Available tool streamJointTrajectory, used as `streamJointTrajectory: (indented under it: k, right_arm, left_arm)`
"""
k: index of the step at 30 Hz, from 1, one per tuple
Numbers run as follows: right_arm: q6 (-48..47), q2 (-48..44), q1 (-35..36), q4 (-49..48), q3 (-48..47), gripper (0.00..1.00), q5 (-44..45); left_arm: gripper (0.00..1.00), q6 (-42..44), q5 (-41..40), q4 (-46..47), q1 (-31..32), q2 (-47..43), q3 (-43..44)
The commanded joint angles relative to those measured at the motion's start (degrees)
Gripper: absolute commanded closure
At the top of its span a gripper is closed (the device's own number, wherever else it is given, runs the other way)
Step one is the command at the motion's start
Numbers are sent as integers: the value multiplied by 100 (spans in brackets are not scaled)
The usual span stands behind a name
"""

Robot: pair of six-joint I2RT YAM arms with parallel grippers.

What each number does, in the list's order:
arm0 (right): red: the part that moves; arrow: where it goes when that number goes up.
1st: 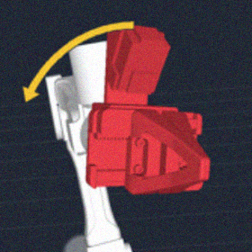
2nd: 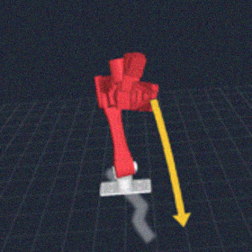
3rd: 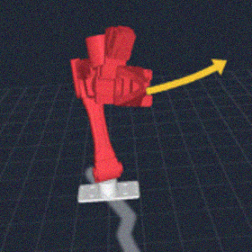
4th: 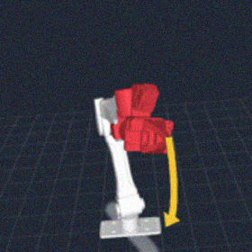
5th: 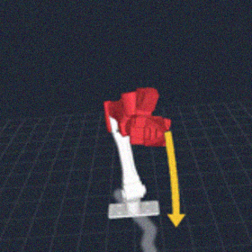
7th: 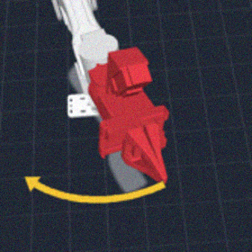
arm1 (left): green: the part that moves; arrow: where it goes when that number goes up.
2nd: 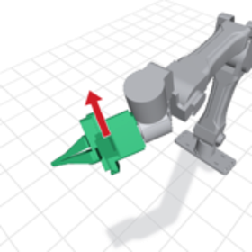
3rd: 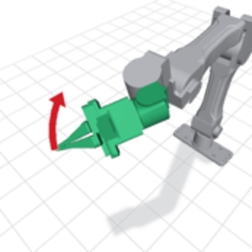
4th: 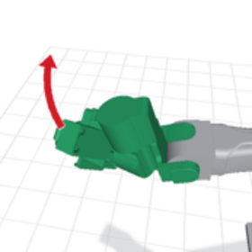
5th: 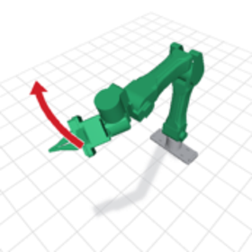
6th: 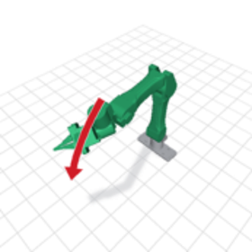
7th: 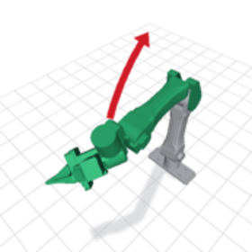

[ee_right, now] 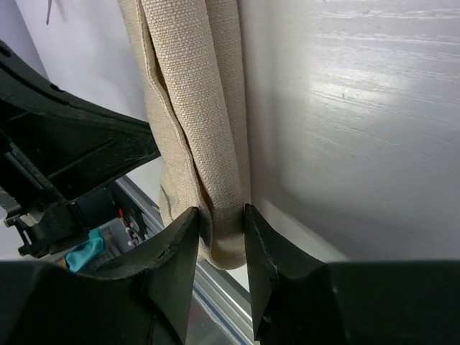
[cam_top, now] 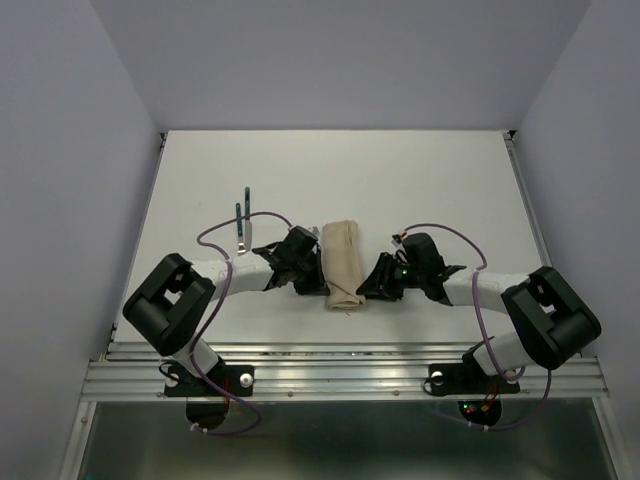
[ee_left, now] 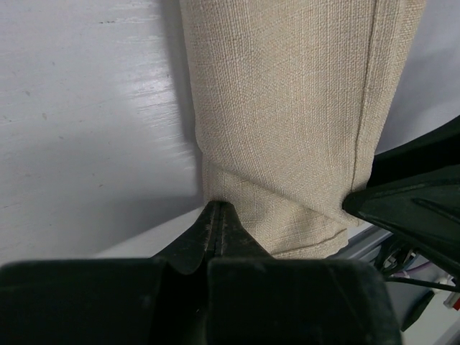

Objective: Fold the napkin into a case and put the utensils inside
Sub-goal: Fold the 2/3-rectangle-folded napkin at the center of the board.

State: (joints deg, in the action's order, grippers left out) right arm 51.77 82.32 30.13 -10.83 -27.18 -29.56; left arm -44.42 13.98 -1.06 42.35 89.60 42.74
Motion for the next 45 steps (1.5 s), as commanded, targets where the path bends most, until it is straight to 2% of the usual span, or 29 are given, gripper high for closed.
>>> streamJointTrajectory:
  k: [1,8,12,15,16,19,27,30,33,36,39,45]
  right_arm:
    - [88,-173,72,-350,37,64,-173]
    - [114,-138,194,-341,-33,61,-287]
    - [88,-94,257,-262,-86,52,-226]
    - [105,-85,309,-244,-121,53,-182]
    - [97,-76,309,-209,-138,57,-147]
    - [79,-6,361,-130,-226,60,-129]
    - [70,-15,362,28,-393,60,-14]
    - [79,-67,362,90,-437,70,3]
    - [70,-129,362,177,-481,85,29]
    - [88,-138,362,195,-508,90,21]
    - [97,-146,362,195,-508,99,12]
    - [132,-173,362,186,-604,99,-15]
  left_arm:
    - [100,-22,52,246,28,84,-152]
    - [100,-58,88,422,28,242,-231]
    - [100,-84,96,484,37,233,-266]
    - [100,-101,96,502,28,181,-284]
    - [100,-102,88,510,37,172,-284]
    - [100,-102,105,510,37,102,-275]
    - [100,-189,123,379,133,-329,-214]
    - [100,-233,114,361,177,-400,-205]
    - [100,-242,96,370,221,-295,-179]
    - [100,-269,105,387,256,-207,-152]
    - [100,-277,53,335,274,-285,-135]
    - [100,-155,-211,-78,248,-557,-82]
